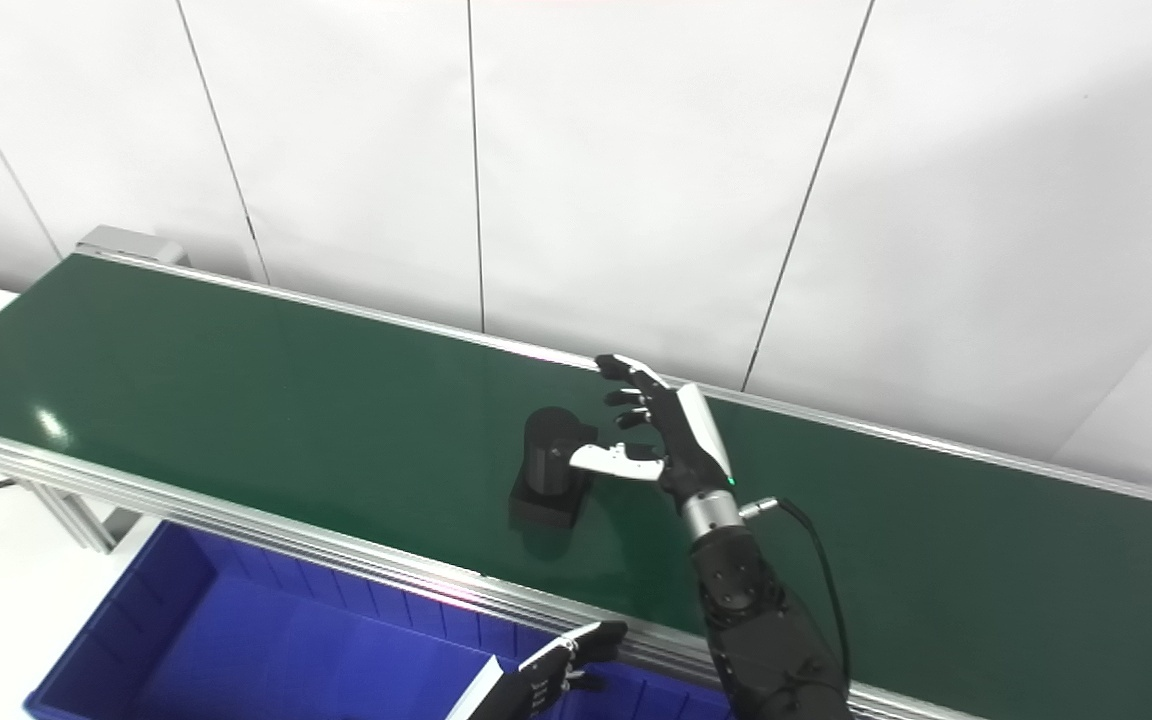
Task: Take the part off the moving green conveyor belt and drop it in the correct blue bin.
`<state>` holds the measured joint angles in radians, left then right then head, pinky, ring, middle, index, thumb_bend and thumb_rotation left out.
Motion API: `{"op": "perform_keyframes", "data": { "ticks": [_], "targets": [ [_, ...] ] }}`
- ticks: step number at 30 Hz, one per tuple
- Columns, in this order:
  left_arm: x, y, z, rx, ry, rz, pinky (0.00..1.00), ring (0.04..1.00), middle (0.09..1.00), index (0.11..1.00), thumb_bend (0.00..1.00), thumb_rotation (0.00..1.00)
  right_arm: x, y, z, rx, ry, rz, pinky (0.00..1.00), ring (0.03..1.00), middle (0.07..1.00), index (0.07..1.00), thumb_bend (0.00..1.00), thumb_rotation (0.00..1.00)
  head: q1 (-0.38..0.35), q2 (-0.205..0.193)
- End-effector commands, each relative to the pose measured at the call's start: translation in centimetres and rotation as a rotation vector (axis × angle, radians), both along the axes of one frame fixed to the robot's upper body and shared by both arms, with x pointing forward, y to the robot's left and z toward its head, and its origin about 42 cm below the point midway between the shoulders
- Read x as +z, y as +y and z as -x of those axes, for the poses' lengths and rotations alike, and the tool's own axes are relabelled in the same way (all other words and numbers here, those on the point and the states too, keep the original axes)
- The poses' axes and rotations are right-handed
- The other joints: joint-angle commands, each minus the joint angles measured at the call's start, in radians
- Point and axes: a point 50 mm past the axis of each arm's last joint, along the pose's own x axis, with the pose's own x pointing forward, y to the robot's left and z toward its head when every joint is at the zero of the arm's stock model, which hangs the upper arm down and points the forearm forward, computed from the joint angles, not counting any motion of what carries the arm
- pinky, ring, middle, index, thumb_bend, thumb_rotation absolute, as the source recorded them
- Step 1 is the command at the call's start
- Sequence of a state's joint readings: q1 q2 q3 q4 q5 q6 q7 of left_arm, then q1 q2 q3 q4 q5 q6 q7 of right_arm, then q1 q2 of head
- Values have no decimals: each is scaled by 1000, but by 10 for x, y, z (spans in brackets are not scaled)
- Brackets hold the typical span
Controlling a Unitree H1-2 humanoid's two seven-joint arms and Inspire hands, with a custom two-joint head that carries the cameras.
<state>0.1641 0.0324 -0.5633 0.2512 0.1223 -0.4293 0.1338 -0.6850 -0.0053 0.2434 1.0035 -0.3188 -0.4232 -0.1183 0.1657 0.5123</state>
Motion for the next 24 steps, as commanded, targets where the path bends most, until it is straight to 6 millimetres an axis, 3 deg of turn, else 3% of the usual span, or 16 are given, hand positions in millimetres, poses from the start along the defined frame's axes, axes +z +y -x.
{"op": "perform_keyframes", "data": {
  "ticks": [1, 13, 14, 16, 17, 19, 24],
  "targets": [
    [21, -31, 6, -1, -57, 114, 795, 878, 899, 868, 780, 674, 28, 15, -14, 20, -99, -15, 603, 700, 816, 812, 1000, 404, 3, 4],
    [25, -31, 10, -1, -76, 107, 784, 869, 895, 863, 780, 687, 1, 25, -3, 6, -49, 91, 483, 596, 771, 780, 985, 325, 10, 14],
    [25, -31, 10, 0, -75, 109, 785, 870, 896, 865, 783, 687, -1, 25, -2, -2, -42, 107, 460, 577, 748, 759, 964, 287, 7, 16],
    [25, -30, 10, 0, -75, 111, 787, 871, 898, 867, 783, 681, -5, 26, 0, -29, -36, 134, 412, 516, 669, 676, 901, 118, 5, 17],
    [25, -30, 10, -1, -75, 111, 789, 872, 899, 868, 782, 681, -6, 26, 0, -38, -34, 142, 404, 488, 580, 630, 738, 60, 5, 17],
    [25, -29, 10, -2, -76, 108, 790, 874, 900, 869, 782, 681, -10, 25, 1, -50, -20, 160, 374, 421, 499, 560, 560, 9, 0, 18],
    [25, -28, 10, -4, -78, 105, 787, 873, 899, 870, 779, 687, -13, 20, 2, -55, -1, 175, 363, 401, 500, 518, 517, 0, -7, 20]
  ]
}}
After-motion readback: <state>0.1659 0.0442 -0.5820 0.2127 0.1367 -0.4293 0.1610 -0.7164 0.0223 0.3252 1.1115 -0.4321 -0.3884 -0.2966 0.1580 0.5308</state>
